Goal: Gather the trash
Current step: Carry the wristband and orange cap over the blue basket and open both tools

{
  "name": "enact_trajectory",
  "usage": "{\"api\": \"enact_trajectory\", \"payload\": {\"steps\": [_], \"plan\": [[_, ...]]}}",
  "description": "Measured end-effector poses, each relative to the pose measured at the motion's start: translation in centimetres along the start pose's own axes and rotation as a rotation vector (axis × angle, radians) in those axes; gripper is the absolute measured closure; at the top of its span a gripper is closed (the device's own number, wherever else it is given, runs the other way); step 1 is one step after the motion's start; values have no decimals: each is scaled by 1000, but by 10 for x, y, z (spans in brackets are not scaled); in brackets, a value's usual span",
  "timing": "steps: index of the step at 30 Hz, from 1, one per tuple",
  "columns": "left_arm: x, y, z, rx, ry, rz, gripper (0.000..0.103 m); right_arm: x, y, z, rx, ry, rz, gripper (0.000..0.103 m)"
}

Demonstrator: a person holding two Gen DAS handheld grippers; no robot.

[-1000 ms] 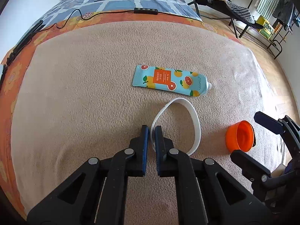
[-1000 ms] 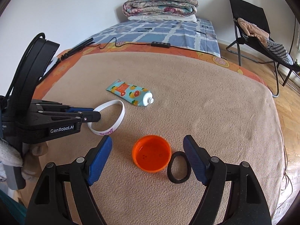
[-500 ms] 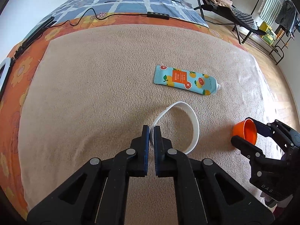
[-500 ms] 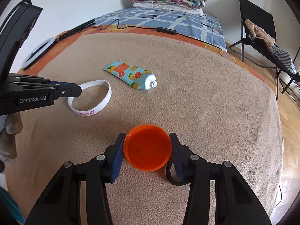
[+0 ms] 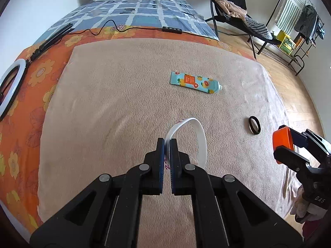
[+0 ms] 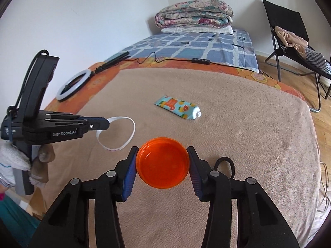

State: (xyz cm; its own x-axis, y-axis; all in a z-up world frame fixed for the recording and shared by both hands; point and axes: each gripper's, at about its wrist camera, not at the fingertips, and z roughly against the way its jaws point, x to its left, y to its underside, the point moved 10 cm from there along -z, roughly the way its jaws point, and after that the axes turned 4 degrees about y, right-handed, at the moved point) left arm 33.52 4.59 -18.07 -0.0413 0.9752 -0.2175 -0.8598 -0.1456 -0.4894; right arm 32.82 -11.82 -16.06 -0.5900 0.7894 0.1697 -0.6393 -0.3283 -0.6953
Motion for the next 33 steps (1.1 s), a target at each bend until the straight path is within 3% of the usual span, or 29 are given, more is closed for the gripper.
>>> {"api": "enact_trajectory", "payload": {"steps": [8, 22, 33], "plan": [[-8, 34, 46, -24, 24, -4, 100, 26, 18, 43, -24, -30, 11, 59], [-31, 110, 125, -90, 14, -57, 100, 72, 73, 93, 19, -4, 43, 59], [-51, 170, 147, -78, -3, -119, 100, 89, 125, 114, 91, 52, -9, 58]]}}
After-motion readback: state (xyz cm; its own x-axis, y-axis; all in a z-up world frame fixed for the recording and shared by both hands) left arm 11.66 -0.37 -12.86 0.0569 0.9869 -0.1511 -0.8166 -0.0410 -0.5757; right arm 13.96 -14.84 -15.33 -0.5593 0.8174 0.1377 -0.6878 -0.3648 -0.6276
